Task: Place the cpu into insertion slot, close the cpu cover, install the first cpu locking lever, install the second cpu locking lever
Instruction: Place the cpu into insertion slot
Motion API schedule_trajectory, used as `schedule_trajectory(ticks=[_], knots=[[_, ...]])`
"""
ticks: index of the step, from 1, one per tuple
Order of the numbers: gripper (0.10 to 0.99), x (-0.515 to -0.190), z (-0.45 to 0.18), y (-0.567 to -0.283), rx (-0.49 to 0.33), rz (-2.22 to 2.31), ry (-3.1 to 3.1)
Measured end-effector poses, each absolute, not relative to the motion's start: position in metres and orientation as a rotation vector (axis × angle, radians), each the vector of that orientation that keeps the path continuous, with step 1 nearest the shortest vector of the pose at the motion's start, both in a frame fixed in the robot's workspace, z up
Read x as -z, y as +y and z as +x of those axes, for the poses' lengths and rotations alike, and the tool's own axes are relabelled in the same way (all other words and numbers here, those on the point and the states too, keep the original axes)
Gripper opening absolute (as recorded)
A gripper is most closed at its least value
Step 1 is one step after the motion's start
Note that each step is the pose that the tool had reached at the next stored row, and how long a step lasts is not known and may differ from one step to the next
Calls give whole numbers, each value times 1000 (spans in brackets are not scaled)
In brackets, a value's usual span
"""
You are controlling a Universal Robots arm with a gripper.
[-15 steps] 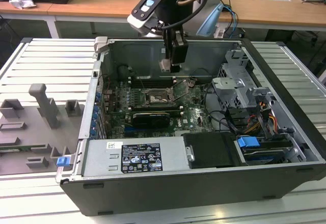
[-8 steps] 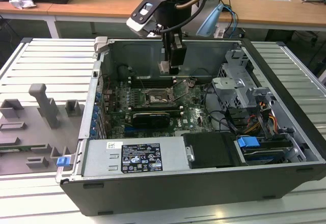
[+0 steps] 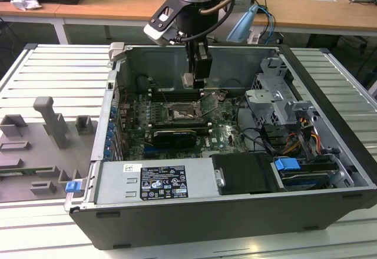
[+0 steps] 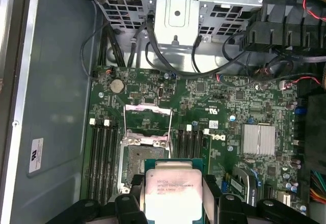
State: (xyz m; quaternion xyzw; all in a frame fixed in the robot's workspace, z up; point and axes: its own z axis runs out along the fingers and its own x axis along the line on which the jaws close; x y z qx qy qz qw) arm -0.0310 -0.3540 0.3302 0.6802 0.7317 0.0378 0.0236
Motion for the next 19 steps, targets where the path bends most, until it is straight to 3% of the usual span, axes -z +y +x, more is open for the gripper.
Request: schedule_trajectory(ticks=[19], knots=[[537,-317,-31,-354,-116,2111,2260]])
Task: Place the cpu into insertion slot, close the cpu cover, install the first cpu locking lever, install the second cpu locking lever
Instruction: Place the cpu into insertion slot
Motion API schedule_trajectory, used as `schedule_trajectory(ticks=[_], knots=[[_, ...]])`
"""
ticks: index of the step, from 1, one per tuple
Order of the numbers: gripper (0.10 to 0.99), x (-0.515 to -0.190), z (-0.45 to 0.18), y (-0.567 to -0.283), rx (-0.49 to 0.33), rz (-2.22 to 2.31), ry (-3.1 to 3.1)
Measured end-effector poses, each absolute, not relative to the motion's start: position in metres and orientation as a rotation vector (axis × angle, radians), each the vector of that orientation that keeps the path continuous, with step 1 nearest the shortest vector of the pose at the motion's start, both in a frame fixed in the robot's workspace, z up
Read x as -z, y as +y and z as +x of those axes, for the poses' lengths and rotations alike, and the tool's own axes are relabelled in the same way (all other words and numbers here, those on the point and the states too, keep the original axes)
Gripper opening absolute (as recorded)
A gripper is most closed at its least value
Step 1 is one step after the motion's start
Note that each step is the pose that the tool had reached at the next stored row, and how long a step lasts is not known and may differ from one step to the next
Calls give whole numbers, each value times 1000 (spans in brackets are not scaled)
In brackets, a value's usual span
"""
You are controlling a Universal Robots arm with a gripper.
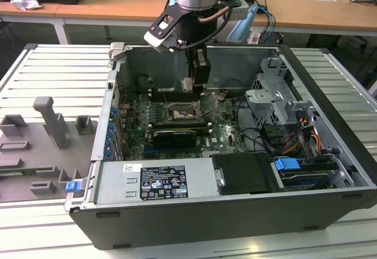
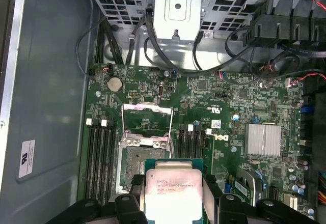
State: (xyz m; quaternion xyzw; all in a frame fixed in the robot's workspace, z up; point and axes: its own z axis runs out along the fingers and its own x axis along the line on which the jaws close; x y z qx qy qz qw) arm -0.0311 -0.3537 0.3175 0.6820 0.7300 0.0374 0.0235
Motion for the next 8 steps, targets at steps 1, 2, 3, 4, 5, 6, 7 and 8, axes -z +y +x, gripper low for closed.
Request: schedule_trajectory(ticks=[1,2,3,4,5,6,7,8], knots=[[537,-317,-31,-354,-116,2111,2260],[537,-316,-31,-354,-116,2112,2259],[537,-316,-31,-354,-116,2112,2259],[537,-315,-31,-354,-115,2112,2259],[537,-315,-31,-354,-115,2112,2259],[537,-314,-31,-354,-115,2113,2259],[537,-314,-31,-354,-115,2113,2259],[537,-313,-31,-354,-115,2113,2258]])
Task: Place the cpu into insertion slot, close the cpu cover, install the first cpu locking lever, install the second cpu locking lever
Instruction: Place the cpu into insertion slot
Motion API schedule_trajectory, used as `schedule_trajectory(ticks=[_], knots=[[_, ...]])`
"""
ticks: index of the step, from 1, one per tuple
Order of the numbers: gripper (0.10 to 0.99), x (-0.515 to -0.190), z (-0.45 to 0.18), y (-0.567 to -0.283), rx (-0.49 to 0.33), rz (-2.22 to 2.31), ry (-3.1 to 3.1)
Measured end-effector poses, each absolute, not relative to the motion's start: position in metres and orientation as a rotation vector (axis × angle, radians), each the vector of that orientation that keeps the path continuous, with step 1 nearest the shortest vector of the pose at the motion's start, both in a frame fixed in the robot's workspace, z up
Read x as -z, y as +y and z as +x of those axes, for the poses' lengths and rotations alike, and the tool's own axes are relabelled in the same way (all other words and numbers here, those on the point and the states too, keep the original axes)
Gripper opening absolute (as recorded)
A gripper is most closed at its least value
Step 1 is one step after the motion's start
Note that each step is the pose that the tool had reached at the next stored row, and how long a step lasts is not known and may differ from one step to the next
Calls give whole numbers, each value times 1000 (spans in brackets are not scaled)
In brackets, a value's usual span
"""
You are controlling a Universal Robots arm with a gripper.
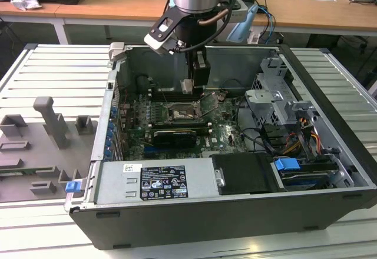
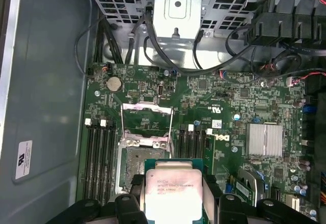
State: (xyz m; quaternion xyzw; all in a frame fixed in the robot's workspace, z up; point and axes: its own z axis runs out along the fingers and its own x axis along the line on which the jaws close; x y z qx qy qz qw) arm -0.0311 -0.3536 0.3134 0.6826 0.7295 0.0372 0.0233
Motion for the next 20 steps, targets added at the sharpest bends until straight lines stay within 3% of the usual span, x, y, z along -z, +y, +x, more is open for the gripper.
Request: schedule_trajectory(ticks=[20], knots=[[537,-296,-31,-353,-106,2115,2251]])
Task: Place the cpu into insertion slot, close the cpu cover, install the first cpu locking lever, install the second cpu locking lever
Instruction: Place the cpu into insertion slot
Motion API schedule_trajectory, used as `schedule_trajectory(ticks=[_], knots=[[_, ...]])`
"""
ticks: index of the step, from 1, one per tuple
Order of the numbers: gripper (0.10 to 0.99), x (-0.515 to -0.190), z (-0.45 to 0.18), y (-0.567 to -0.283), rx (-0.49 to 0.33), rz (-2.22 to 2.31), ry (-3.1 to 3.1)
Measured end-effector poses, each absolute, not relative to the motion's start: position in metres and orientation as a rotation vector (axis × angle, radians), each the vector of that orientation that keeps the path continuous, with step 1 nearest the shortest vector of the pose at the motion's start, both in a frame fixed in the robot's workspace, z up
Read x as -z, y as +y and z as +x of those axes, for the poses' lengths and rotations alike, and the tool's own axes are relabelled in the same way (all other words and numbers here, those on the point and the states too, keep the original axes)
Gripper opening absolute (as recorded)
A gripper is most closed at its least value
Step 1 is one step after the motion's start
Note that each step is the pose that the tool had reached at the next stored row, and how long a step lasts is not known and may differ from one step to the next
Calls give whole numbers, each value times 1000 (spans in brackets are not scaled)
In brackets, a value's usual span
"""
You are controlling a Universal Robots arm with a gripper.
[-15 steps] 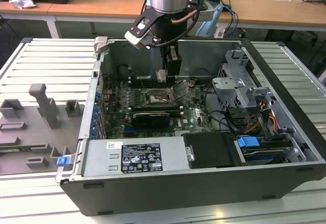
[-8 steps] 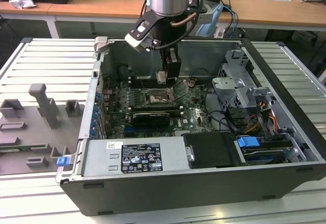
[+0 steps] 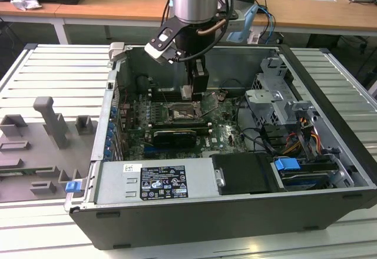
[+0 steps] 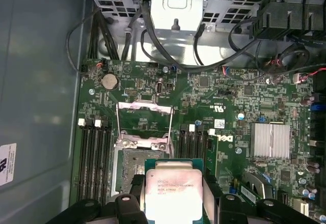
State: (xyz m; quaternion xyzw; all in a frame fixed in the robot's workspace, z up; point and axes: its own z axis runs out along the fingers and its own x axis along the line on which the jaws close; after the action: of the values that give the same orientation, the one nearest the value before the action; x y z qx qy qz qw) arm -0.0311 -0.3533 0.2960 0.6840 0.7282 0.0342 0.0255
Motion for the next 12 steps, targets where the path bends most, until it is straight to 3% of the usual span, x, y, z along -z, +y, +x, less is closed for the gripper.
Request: schedule_trajectory(ticks=[12], knots=[[537,-291,-31,-353,-100,2112,2249]])
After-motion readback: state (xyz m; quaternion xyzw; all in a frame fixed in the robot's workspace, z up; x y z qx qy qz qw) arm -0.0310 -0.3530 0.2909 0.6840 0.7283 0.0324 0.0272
